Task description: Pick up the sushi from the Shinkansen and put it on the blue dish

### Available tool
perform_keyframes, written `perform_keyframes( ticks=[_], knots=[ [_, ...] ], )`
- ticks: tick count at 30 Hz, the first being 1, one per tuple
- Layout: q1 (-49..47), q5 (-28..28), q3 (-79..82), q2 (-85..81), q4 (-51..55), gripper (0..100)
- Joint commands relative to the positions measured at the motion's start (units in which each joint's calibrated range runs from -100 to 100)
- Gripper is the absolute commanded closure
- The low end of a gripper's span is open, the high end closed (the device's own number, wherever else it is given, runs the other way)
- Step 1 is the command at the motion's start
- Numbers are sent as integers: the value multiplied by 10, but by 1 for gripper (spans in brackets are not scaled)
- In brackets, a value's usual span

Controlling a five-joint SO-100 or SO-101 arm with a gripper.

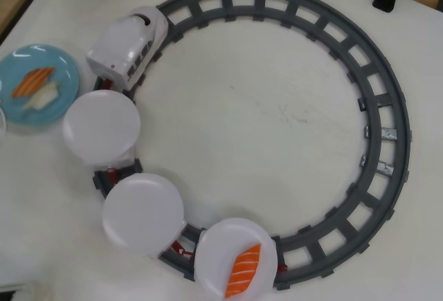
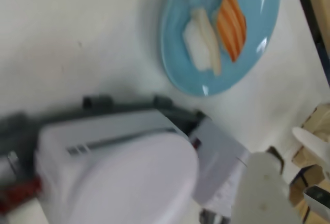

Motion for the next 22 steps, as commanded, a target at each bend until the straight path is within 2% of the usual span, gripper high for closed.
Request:
perform_keyframes(
  ticks=[1, 9, 15, 22],
  knots=[
    [-22, -31, 152, -116, -66, 85],
    [-82, -49, 344, -294, -149, 85],
    [-125, -54, 485, -368, -228, 85],
    [-103, -54, 501, -404, -226, 85]
  ],
)
